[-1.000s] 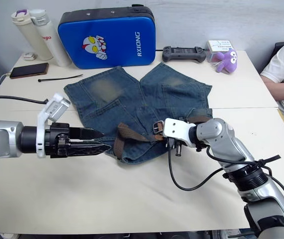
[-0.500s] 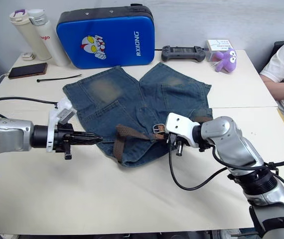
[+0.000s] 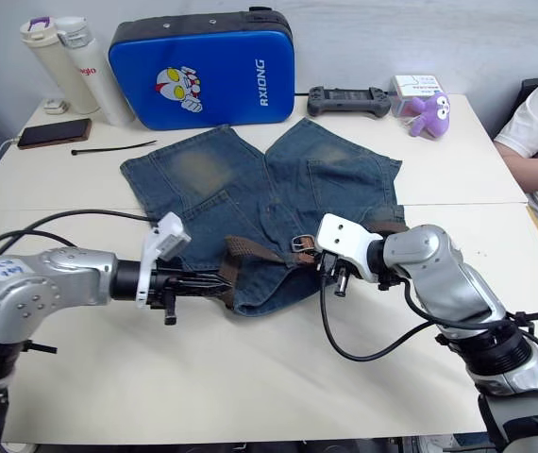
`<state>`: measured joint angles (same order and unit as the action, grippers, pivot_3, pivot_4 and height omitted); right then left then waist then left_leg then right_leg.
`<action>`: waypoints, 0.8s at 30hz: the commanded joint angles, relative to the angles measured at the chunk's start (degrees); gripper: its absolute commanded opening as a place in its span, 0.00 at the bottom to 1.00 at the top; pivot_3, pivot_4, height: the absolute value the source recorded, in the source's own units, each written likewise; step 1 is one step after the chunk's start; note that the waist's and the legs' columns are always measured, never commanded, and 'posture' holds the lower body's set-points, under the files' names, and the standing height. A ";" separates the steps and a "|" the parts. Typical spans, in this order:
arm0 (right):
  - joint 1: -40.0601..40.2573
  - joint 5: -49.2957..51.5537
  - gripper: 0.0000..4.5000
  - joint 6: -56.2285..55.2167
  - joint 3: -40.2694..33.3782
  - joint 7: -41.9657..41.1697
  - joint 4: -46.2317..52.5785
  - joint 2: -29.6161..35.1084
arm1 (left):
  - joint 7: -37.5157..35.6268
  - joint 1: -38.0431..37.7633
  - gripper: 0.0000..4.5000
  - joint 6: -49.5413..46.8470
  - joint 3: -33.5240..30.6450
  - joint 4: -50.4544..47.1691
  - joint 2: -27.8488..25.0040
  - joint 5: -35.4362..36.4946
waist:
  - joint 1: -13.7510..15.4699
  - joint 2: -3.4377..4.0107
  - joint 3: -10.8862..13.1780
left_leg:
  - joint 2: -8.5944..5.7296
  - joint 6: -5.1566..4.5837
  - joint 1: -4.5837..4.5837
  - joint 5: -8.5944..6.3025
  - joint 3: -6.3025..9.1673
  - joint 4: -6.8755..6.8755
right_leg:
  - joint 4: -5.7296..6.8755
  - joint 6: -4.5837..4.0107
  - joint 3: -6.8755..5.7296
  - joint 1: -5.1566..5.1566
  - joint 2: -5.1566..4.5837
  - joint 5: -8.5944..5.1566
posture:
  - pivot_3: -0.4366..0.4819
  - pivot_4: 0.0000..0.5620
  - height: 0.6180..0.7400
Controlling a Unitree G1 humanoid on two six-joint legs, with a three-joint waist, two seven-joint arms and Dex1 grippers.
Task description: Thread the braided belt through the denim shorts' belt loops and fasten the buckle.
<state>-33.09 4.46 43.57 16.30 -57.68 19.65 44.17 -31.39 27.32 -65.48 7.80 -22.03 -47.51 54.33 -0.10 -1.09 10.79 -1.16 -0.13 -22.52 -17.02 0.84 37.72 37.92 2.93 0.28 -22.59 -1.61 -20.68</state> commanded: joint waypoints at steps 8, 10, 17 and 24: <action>-0.02 2.03 0.00 -0.47 -4.44 1.24 5.18 2.59 | -1.45 -1.65 0.01 3.77 13.89 0.84 6.44 -15.22 | 0.06 0.00 0.00 | -0.01 0.00 0.04 0.00 -0.01 0.04 | 0.00 0.00 0.01 0.04 0.00 0.00 | 0.48 0.27 1.00; 0.20 2.11 0.00 -1.44 -5.87 1.04 6.28 4.31 | -2.83 -2.03 0.01 3.48 14.78 1.34 6.96 -15.99 | 0.05 0.01 -0.01 | 0.00 0.00 0.03 0.00 0.00 0.06 | 0.00 0.00 -0.01 0.05 0.01 0.00 | 0.48 0.27 1.00; 2.68 0.77 0.00 -12.58 -12.55 -1.06 4.51 14.12 | -9.89 -2.40 0.01 4.16 15.30 3.26 3.43 -18.42 | -0.08 0.01 -0.01 | 0.00 -0.02 0.08 -0.01 -0.01 0.05 | -0.01 0.00 0.00 0.11 0.02 0.00 | 0.48 0.27 1.00; -5.17 -13.58 0.00 -43.74 -9.77 7.45 -16.87 16.64 | -17.08 -3.08 0.01 4.57 17.33 2.23 -1.76 -20.03 | -1.64 0.04 -0.03 | 0.04 0.01 0.30 0.02 -0.10 -0.05 | 0.07 0.00 0.08 0.21 0.08 0.00 | 0.48 0.27 1.00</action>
<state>-35.92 -5.61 5.57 8.30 -53.18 6.32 59.36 -47.16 26.40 -59.08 22.43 -20.32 -47.15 36.64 -1.74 -1.04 10.76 -1.11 -0.11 -22.21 -16.99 0.70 37.67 38.01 2.93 0.39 -22.41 -1.51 -20.68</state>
